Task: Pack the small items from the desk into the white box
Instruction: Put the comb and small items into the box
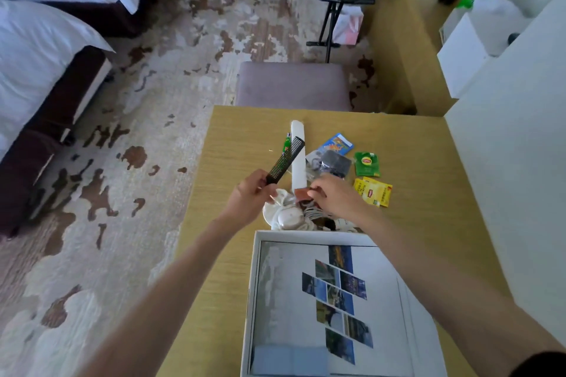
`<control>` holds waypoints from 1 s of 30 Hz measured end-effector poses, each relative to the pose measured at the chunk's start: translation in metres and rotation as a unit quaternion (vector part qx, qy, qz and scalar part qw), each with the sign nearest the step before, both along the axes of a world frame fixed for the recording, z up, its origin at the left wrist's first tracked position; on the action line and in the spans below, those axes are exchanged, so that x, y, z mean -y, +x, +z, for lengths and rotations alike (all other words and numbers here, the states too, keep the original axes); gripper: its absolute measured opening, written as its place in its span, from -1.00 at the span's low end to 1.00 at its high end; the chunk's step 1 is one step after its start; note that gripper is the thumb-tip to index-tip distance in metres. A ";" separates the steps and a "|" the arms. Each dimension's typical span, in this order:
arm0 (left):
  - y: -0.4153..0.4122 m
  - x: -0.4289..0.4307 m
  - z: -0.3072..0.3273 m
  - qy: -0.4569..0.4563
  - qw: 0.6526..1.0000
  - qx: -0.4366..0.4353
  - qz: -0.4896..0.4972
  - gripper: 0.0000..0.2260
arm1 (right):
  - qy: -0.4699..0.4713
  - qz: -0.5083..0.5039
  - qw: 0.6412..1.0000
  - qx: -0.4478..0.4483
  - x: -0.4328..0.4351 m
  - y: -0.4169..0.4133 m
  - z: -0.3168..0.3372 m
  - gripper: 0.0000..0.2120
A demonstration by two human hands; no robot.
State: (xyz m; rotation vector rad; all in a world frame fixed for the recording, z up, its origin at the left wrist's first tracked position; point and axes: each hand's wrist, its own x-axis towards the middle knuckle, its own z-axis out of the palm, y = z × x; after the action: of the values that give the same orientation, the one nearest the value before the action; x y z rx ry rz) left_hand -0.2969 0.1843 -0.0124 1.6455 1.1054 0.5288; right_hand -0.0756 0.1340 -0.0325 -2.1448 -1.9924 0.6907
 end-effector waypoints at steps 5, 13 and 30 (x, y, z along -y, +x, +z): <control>-0.007 0.054 0.032 0.049 0.999 0.024 0.000 -0.88 | 0.040 -0.254 0.863 -0.436 0.029 0.016 0.043 -0.79; -0.004 0.146 0.032 0.059 0.989 -0.114 -0.068 -0.76 | 0.098 -0.337 0.642 -0.681 0.120 0.033 0.103 -0.58; -0.003 0.179 -0.004 0.311 0.870 -0.339 -0.178 -0.81 | -0.075 -0.155 0.905 -0.389 0.184 -0.047 0.018 -0.74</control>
State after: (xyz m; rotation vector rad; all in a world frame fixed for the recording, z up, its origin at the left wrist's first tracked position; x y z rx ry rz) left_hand -0.3003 0.0053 -0.0163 2.6719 1.1261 0.0309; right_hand -0.1222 -0.0502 -0.0149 -1.7579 -1.1799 1.3887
